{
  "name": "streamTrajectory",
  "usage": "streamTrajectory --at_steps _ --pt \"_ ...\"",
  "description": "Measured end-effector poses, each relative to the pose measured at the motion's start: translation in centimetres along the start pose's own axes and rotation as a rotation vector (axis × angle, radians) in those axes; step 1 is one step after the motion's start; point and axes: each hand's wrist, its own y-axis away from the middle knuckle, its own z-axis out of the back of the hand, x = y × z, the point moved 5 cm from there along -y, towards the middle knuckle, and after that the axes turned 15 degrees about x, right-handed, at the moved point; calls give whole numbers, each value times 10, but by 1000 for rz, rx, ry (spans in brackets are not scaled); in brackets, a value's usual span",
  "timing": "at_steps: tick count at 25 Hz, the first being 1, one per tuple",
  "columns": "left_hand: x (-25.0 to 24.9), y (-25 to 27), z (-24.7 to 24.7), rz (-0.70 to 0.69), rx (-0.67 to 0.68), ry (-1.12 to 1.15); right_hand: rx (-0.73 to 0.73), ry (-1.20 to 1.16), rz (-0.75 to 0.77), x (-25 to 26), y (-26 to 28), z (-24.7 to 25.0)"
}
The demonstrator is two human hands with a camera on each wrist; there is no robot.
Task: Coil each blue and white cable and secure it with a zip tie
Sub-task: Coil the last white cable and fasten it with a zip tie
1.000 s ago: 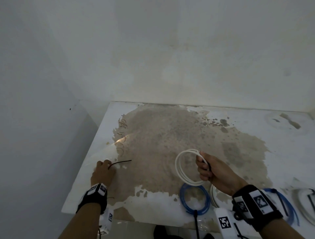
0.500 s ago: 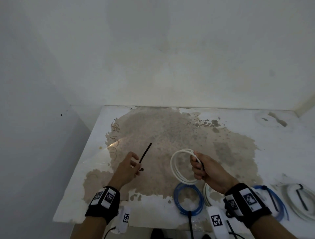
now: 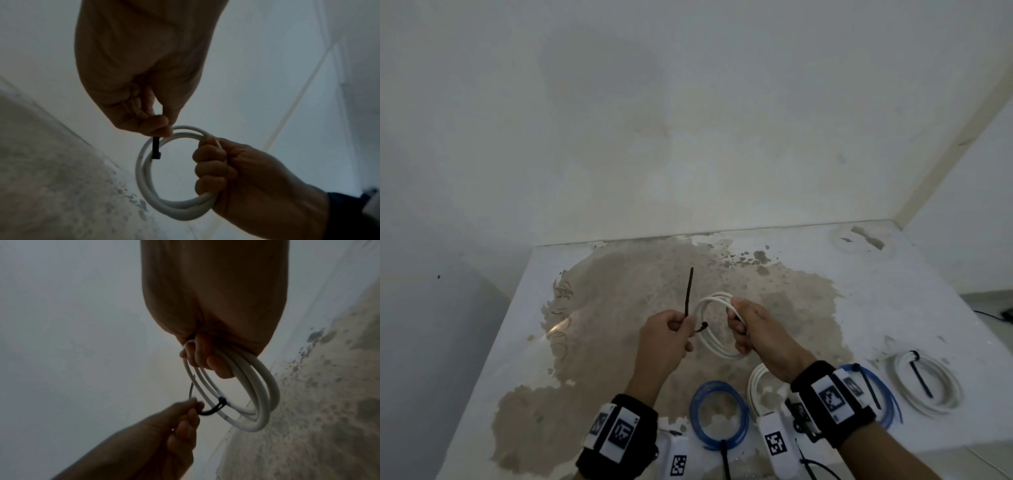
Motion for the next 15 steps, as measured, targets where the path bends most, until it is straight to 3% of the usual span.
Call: streamTrajectory --at_steps 4,10,15 --pt "-28 -1 -29 -45 130 337 -60 123 97 13 7 4" --pt "-54 -4 -48 -254 170 280 -113 259 169 28 18 22" --pt "-65 2 -66 -337 147 272 -197 492 106 29 25 41"
